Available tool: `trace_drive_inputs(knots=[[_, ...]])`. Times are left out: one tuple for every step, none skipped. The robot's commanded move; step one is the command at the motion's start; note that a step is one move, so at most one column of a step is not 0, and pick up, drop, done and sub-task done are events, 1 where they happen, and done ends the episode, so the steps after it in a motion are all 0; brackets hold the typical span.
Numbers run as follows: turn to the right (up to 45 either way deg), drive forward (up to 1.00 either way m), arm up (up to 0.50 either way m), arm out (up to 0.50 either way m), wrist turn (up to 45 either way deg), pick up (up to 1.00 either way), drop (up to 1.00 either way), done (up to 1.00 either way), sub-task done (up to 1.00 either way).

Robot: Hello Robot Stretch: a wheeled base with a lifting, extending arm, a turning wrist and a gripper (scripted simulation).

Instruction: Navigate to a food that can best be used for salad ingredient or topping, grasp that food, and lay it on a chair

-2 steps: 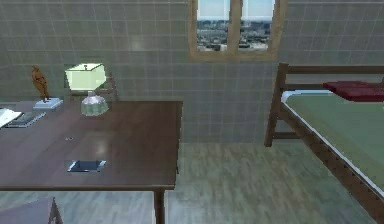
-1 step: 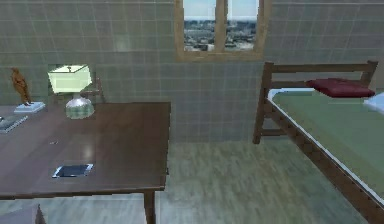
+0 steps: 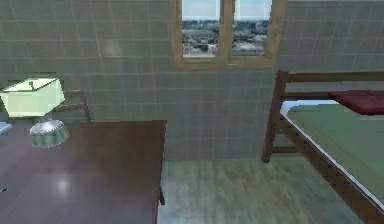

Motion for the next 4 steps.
trace_drive_inputs(knots=[[45.0,0.00,0.00,0.00,0.0,0.00,0.00,0.00,0.00],[45.0,0.00,0.00,0.00,0.0,0.00,0.00,0.00,0.00],[12.0,0.00,0.00,0.00,0.0,0.00,0.00,0.00,0.00],[-45.0,0.00,0.00,0.00,0.0,0.00,0.00,0.00,0.00]])
